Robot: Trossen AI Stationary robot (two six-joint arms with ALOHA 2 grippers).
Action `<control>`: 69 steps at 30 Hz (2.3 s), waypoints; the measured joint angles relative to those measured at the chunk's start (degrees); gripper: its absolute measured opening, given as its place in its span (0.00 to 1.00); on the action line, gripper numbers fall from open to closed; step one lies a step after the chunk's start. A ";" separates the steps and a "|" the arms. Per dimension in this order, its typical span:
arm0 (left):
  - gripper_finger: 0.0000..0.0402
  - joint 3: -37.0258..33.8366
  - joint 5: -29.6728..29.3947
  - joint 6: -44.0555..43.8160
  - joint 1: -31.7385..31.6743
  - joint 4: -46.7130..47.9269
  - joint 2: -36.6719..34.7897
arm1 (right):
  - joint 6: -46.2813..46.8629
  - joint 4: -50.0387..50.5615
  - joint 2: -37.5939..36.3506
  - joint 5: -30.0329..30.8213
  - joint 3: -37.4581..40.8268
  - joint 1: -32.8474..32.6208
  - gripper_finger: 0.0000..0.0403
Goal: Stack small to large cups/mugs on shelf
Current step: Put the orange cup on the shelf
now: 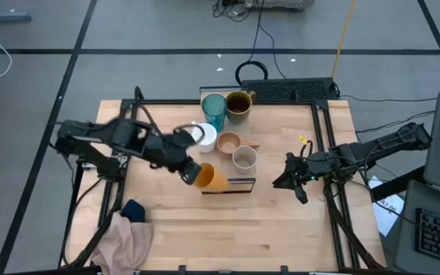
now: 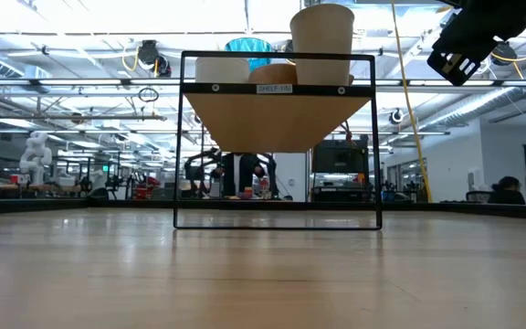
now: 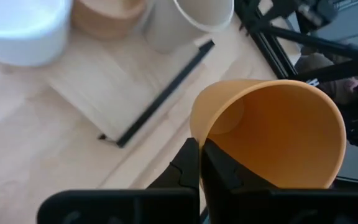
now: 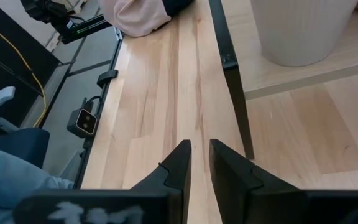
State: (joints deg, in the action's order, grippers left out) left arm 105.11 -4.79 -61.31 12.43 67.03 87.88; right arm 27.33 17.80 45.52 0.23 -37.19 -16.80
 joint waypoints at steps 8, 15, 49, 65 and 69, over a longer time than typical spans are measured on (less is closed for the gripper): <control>0.00 6.18 1.20 3.64 -6.85 11.82 -0.01 | -0.93 -1.48 0.00 1.06 0.07 0.00 0.12; 0.00 6.05 1.48 5.24 -11.05 12.33 0.65 | -0.65 -3.34 -0.01 1.53 0.07 0.00 0.12; 0.00 8.04 6.58 6.74 -14.83 18.37 10.08 | -1.07 -3.03 0.02 3.06 0.07 2.56 0.12; 0.00 8.04 6.17 8.10 -14.20 17.57 13.22 | -0.98 -2.90 0.04 3.02 0.07 2.56 0.12; 0.00 8.04 6.14 7.84 -14.19 17.52 13.22 | -1.04 -2.90 0.04 3.04 0.07 2.56 0.12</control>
State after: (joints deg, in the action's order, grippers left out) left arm 113.14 1.35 -53.47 -1.76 84.55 101.10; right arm 26.29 14.90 45.56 3.27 -37.12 -14.24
